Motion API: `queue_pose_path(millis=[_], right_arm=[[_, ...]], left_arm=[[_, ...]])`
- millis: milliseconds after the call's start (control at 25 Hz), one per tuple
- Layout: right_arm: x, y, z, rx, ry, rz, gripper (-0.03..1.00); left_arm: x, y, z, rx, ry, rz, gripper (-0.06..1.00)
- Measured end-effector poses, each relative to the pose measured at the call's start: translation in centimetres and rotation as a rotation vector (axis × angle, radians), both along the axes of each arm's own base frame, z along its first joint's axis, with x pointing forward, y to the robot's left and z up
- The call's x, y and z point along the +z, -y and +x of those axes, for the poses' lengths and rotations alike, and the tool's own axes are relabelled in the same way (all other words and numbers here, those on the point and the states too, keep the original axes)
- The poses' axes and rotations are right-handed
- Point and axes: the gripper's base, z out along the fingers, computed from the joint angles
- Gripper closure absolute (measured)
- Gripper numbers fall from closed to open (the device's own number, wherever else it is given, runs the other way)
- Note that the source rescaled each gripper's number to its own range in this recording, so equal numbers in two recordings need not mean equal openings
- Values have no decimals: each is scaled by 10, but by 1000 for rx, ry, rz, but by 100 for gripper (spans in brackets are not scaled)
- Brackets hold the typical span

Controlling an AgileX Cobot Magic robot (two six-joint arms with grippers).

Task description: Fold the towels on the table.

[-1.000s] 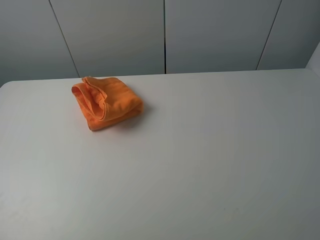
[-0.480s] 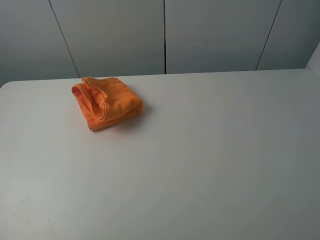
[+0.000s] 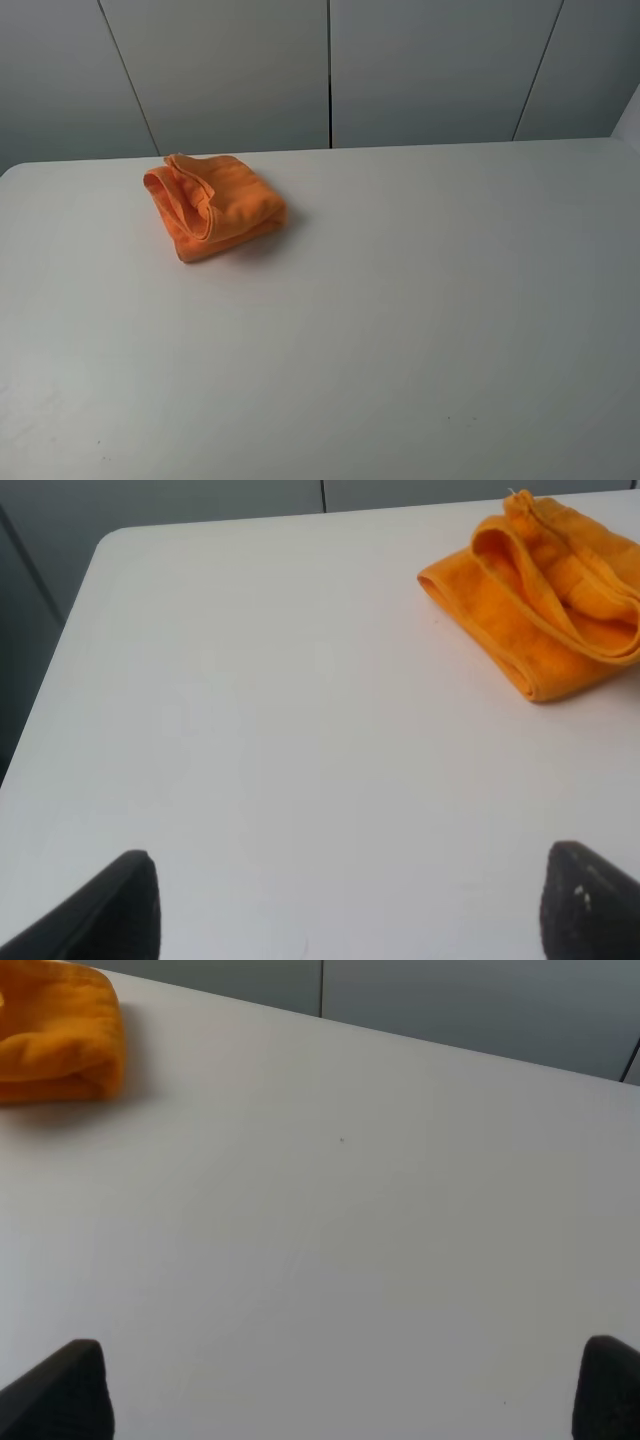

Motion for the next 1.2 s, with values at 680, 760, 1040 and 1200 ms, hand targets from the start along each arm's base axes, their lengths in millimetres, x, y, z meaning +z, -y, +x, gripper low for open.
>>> queue_pose_path(millis=[680, 760, 1040, 1200], right_arm=[[0, -2, 0, -286, 0, 0, -3], [0, -2, 0, -288, 0, 0, -3], [0, -2, 0, -288, 0, 1, -3], [0, -2, 0, -288, 0, 1, -3]], left_arm=[[0, 1, 0, 1, 2, -32, -4], [0, 1, 0, -1, 2, -34, -4], [0, 2, 0, -2, 2, -35, -4], [0, 2, 0, -2, 2, -35, -4]])
